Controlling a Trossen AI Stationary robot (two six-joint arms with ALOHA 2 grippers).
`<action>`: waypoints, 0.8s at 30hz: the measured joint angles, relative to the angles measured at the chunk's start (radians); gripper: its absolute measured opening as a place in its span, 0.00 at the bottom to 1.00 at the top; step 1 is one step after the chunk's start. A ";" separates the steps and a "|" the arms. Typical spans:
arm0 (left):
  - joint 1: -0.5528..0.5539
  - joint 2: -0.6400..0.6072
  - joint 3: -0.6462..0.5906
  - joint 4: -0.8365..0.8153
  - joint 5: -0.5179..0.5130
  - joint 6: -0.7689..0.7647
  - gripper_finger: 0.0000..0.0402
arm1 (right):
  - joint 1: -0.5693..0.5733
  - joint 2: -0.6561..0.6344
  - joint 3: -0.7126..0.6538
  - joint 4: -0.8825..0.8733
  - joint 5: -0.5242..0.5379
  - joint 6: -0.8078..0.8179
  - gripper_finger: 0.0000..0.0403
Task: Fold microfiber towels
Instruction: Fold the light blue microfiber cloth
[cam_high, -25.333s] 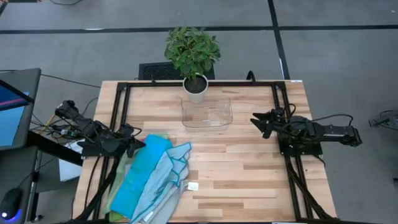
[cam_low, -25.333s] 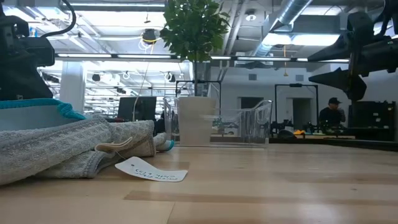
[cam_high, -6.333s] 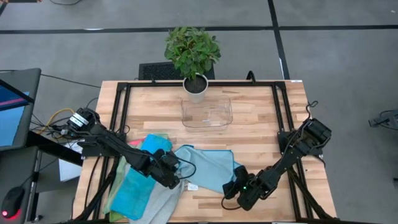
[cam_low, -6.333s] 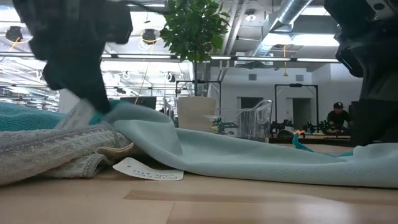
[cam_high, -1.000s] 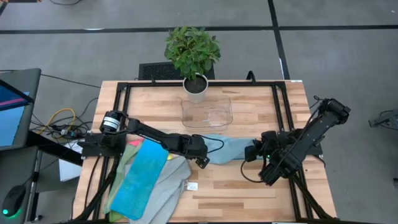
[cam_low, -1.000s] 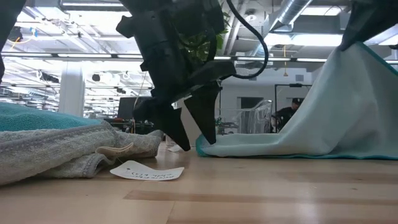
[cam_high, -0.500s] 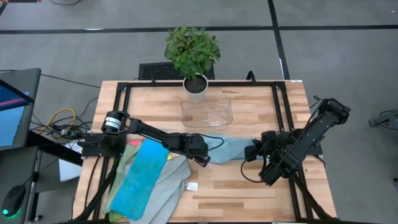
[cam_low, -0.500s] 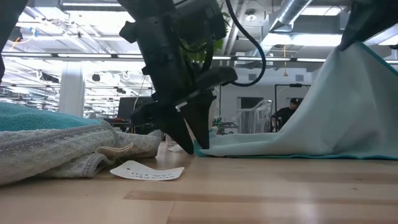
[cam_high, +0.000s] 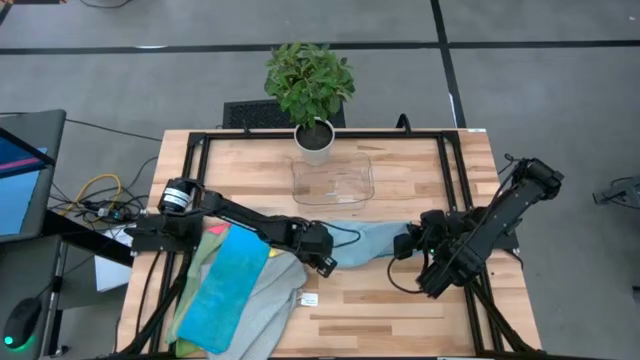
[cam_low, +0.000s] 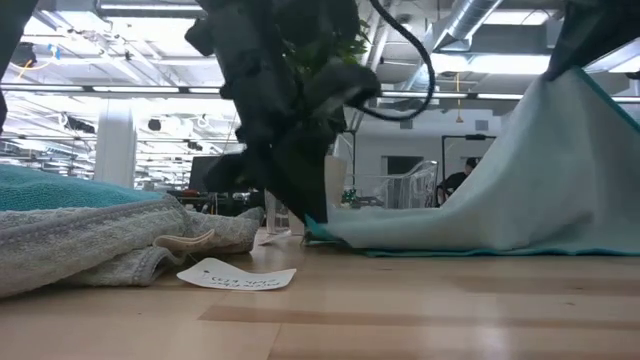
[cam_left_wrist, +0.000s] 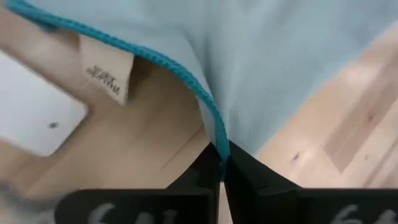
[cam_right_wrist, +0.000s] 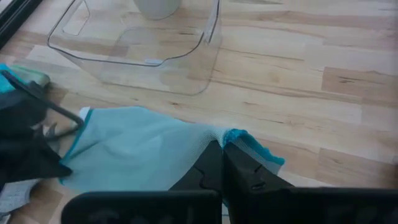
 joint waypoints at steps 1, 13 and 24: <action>-0.001 -0.017 0.000 -0.019 -0.001 0.000 0.01 | 0.004 0.000 0.000 -0.001 0.000 0.006 0.05; 0.084 -0.374 0.000 -0.091 0.036 0.242 0.00 | 0.096 -0.022 0.036 -0.049 0.224 0.128 0.04; 0.497 -0.571 0.002 -0.153 0.532 0.247 0.00 | -0.010 -0.155 0.066 -0.096 0.431 0.051 0.04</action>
